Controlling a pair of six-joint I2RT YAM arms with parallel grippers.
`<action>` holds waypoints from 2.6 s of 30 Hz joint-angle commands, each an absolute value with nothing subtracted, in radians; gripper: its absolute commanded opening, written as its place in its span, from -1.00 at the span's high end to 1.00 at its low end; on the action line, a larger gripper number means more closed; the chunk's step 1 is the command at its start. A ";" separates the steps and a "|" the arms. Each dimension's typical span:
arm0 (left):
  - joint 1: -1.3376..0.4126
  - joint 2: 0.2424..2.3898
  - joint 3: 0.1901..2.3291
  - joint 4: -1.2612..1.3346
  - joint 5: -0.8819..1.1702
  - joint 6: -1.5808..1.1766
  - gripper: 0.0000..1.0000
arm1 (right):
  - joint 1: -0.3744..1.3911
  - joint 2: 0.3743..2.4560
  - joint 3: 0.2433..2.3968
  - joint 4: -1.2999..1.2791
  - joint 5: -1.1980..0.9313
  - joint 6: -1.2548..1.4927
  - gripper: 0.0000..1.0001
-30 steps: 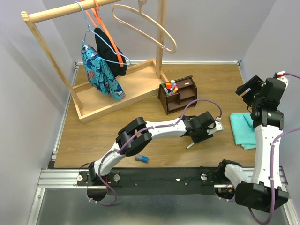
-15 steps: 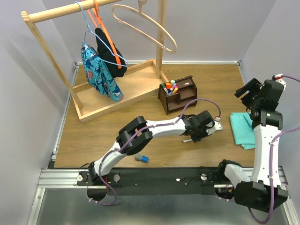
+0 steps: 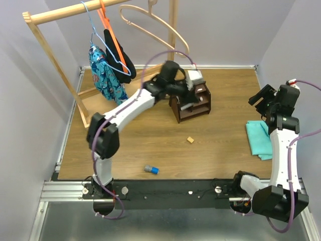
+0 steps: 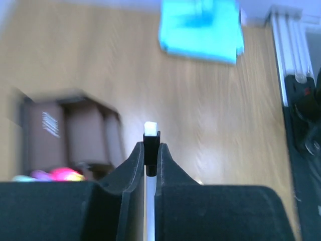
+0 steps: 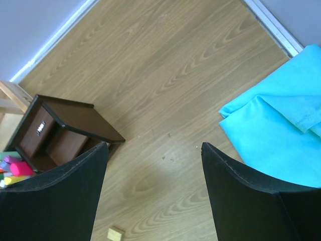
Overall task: Sort the stationery into containers
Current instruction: Pick up the pen from the center of the board, then place the pen in the storage box.
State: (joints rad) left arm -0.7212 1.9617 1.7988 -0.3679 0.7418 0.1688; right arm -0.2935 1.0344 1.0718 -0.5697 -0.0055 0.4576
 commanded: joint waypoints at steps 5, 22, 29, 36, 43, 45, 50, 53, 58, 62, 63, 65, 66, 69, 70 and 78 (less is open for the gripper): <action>-0.601 1.873 1.520 0.533 0.976 -0.102 1.00 | -0.308 1.087 1.072 -0.499 -0.038 0.313 -0.65; -0.483 2.101 1.542 0.929 0.939 -0.297 1.00 | -0.342 1.207 1.250 -0.592 0.069 0.065 -0.66; -0.477 2.152 1.516 1.045 0.946 -0.359 1.00 | -0.362 1.232 1.258 -0.617 0.068 0.022 -0.67; -0.468 2.212 1.494 1.144 0.945 -0.388 1.00 | -0.362 1.256 1.223 -0.592 0.044 0.008 -0.67; -0.446 2.241 1.453 1.193 0.948 -0.402 1.00 | -0.362 1.261 1.186 -0.569 0.035 0.009 -0.67; -0.440 2.247 1.440 1.207 0.953 -0.402 1.00 | -0.362 1.262 1.183 -0.566 0.035 -0.018 -0.67; -0.430 2.253 1.393 1.229 0.957 -0.403 1.00 | -0.362 1.267 1.184 -0.565 0.032 -0.028 -0.67; -0.426 2.255 1.365 1.246 0.959 -0.402 1.00 | -0.361 1.269 1.181 -0.565 0.031 -0.031 -0.67; -0.423 2.247 1.327 1.279 0.960 -0.402 0.89 | -0.362 1.262 1.172 -0.560 0.017 -0.035 -0.67; -0.414 2.243 1.318 1.290 0.965 -0.411 0.77 | -0.361 1.252 1.158 -0.554 0.012 -0.032 -0.67; -0.414 2.243 1.318 1.287 0.965 -0.413 0.73 | -0.362 1.249 1.155 -0.554 0.009 -0.032 -0.67; -0.411 2.243 1.318 1.282 0.966 -0.416 0.71 | -0.362 1.240 1.147 -0.549 0.006 -0.031 -0.67; -0.408 2.241 1.316 1.281 0.966 -0.414 0.69 | -0.362 1.238 1.144 -0.546 0.008 -0.031 -0.67; -0.407 2.227 1.302 1.269 0.966 -0.402 0.38 | -0.362 1.223 1.132 -0.540 0.006 -0.025 -0.67; -0.407 2.221 1.296 1.267 0.968 -0.396 0.31 | -0.362 1.220 1.129 -0.538 0.008 -0.023 -0.67; -0.405 2.143 1.272 1.221 0.963 -0.348 0.00 | -0.362 1.174 1.111 -0.540 -0.026 -0.005 -0.67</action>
State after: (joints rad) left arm -0.4149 2.2116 1.2892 1.2846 0.9535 -0.3904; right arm -0.3553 1.2110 1.1202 -0.5583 0.0151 -0.0193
